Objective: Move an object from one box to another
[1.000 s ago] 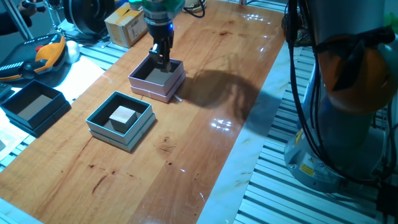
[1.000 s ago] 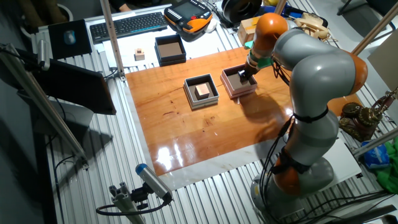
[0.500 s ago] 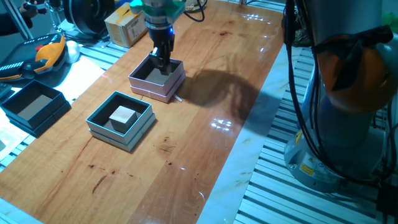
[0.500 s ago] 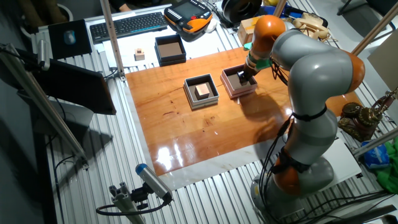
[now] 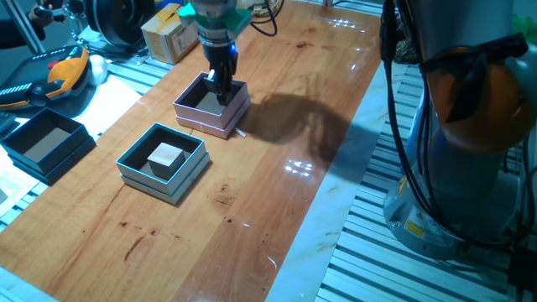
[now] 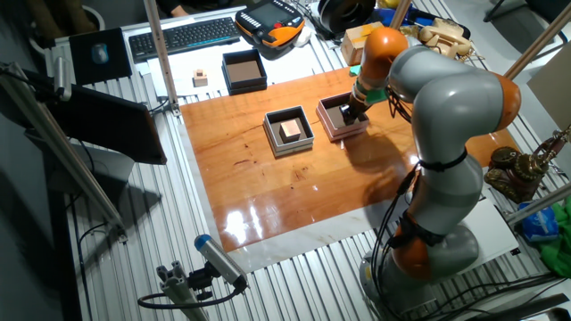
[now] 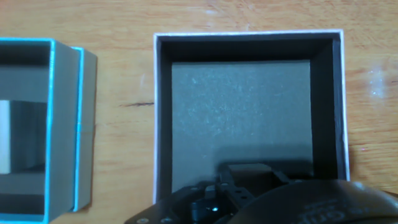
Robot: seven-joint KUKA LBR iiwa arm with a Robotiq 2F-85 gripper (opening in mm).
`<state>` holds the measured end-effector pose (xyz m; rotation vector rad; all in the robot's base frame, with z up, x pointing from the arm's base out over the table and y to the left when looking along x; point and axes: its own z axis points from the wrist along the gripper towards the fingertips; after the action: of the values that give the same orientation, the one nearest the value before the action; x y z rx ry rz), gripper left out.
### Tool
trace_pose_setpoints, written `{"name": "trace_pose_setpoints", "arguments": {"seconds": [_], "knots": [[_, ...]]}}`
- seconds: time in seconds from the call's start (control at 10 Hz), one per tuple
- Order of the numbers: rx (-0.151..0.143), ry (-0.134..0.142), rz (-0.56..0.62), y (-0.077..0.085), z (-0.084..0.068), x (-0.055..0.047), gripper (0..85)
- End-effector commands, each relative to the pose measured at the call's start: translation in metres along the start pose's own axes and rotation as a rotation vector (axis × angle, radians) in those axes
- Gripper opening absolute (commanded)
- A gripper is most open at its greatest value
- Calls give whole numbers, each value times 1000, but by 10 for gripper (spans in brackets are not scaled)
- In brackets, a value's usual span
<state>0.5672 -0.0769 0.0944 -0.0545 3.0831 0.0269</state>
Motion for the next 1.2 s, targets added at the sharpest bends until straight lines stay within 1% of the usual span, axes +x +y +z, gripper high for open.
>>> {"name": "trace_pose_setpoints", "arguments": {"seconds": [0.0,0.3,0.5,0.8,1.0,1.1], "knots": [[0,-3,2,0,2,0,0],[2,-19,15,4,12,4,0],[-3,-18,28,4,11,3,0],[0,-21,37,4,10,1,0],[8,-15,39,5,10,-1,0],[6,-13,39,2,11,-2,0]]}}
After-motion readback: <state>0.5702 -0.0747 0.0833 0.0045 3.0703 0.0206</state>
